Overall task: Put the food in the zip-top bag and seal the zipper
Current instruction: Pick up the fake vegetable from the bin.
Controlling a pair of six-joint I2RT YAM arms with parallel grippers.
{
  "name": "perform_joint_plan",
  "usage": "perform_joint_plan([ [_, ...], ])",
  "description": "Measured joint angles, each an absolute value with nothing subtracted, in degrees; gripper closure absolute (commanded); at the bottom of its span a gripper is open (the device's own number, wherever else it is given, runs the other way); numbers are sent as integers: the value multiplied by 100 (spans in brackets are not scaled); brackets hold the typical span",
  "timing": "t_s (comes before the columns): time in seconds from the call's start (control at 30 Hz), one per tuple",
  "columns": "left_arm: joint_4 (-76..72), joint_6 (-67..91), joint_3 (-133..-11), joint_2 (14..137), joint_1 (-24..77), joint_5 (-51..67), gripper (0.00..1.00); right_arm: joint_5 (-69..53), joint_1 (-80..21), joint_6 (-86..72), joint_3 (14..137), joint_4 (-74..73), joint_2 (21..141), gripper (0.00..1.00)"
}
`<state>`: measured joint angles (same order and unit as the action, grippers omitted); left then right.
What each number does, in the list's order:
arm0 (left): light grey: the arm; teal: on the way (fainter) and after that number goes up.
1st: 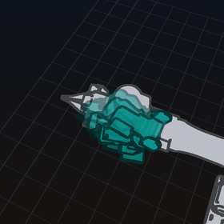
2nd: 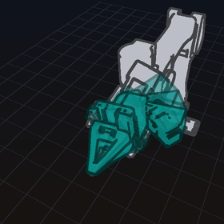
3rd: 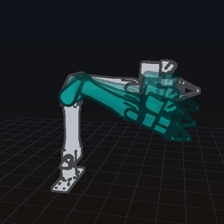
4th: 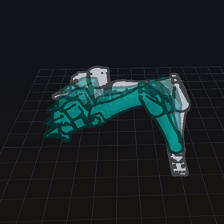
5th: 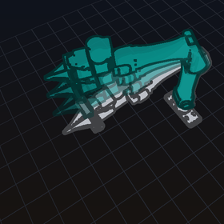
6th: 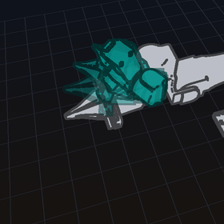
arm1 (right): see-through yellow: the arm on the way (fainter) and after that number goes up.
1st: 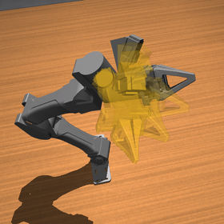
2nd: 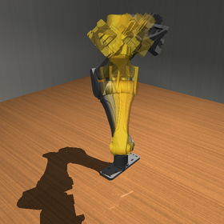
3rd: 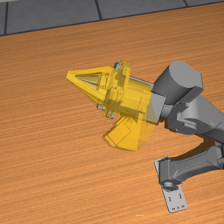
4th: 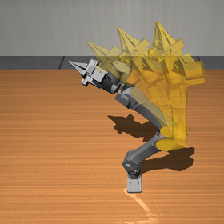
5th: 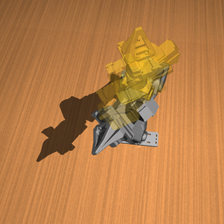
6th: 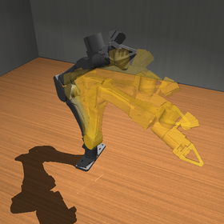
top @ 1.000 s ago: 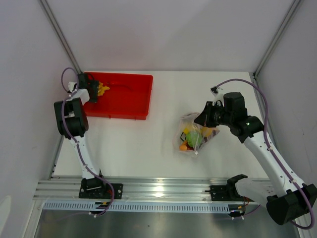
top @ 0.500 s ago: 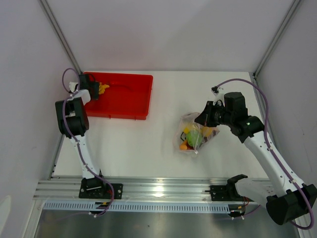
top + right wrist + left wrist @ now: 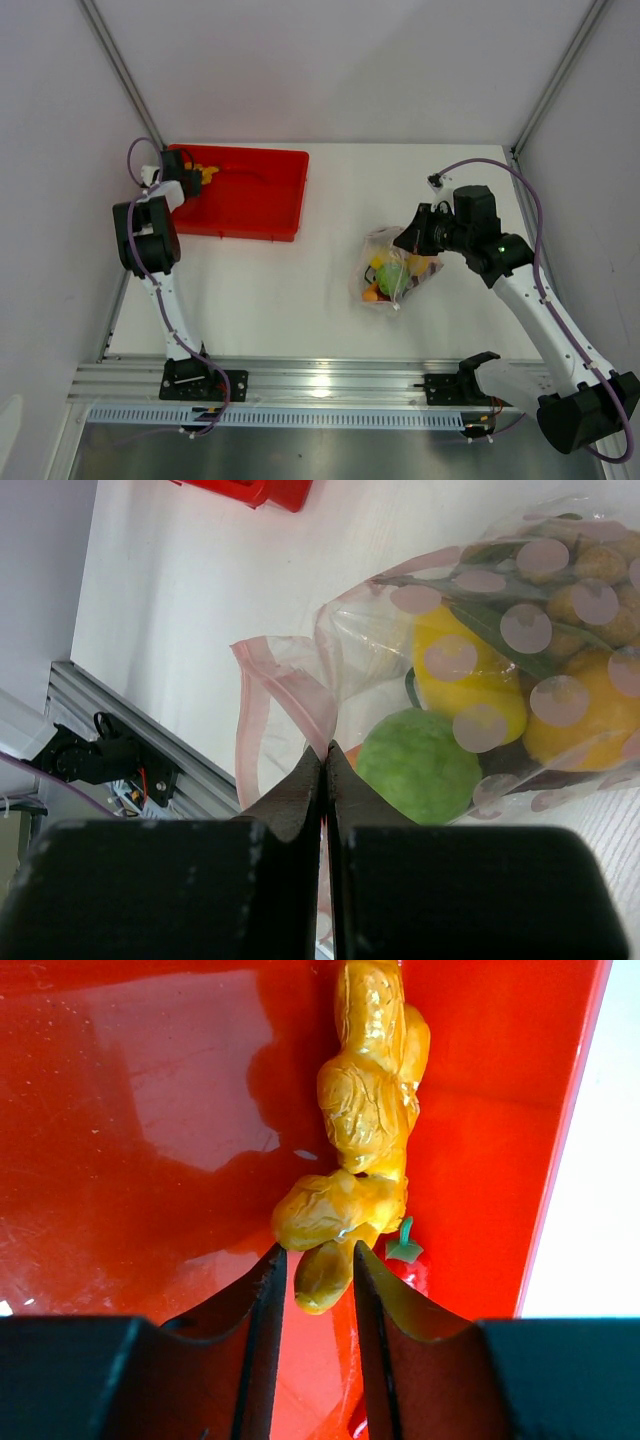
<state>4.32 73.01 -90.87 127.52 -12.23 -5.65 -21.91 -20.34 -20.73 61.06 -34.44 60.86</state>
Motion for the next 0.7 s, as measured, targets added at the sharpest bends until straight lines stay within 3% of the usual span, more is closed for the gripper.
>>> perform_joint_plan([
  [0.5, 349, 7225, -9100, 12873, -1223, -467, 56, -2198, -2012, -2075, 6075, -3437, 6086, 100],
  [0.7, 305, 7159, -9153, 12923, -1223, -357, 69, -2209, -2012, -2075, 6073, -3435, 6090, 100],
])
